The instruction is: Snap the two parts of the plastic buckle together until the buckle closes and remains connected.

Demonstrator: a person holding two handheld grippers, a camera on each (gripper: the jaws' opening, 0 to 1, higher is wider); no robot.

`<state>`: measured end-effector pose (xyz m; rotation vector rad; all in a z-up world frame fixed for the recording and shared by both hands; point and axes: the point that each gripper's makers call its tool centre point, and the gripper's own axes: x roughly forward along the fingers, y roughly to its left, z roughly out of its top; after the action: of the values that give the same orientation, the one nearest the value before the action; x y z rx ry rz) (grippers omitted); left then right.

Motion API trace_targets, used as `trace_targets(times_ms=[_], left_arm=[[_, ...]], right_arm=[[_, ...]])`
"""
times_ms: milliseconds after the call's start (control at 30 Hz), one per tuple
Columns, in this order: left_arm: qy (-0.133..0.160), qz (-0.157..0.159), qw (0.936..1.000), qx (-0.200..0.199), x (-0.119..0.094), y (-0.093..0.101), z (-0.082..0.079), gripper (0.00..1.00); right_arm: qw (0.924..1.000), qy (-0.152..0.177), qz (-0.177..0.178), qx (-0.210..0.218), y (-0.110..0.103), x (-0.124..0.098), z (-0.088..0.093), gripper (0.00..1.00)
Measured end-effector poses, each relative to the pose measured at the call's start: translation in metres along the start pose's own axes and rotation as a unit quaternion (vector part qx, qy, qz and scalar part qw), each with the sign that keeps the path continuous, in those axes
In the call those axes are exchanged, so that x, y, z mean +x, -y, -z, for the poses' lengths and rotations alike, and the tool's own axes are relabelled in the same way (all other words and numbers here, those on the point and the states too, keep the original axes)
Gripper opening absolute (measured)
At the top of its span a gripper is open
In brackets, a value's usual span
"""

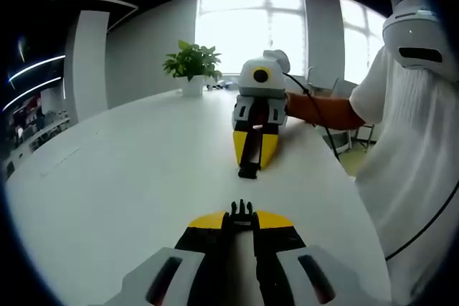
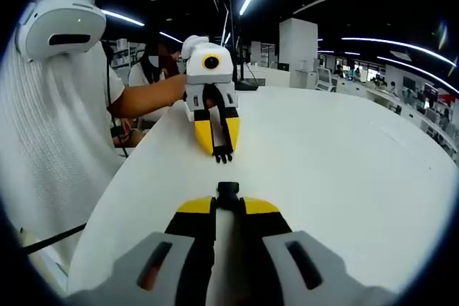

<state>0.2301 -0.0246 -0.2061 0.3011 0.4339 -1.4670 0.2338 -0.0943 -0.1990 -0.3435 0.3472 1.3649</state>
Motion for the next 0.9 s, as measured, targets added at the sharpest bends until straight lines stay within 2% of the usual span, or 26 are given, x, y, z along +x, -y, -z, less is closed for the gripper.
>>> trace_targets(times_ms=[433, 900], left_arm=[[-0.003, -0.001, 1.0000, 0.000, -0.0007, -0.0003, -0.0002, 0.12], [0.000, 0.014, 0.9999, 0.009, 0.0032, 0.0000, -0.0023, 0.12]], right_arm=[[1.0000, 0.001, 0.005, 0.001, 0.0006, 0.0004, 0.0003, 0.13], [1.0000, 0.001, -0.009, -0.003, -0.0034, 0.0063, -0.0017, 0.13]])
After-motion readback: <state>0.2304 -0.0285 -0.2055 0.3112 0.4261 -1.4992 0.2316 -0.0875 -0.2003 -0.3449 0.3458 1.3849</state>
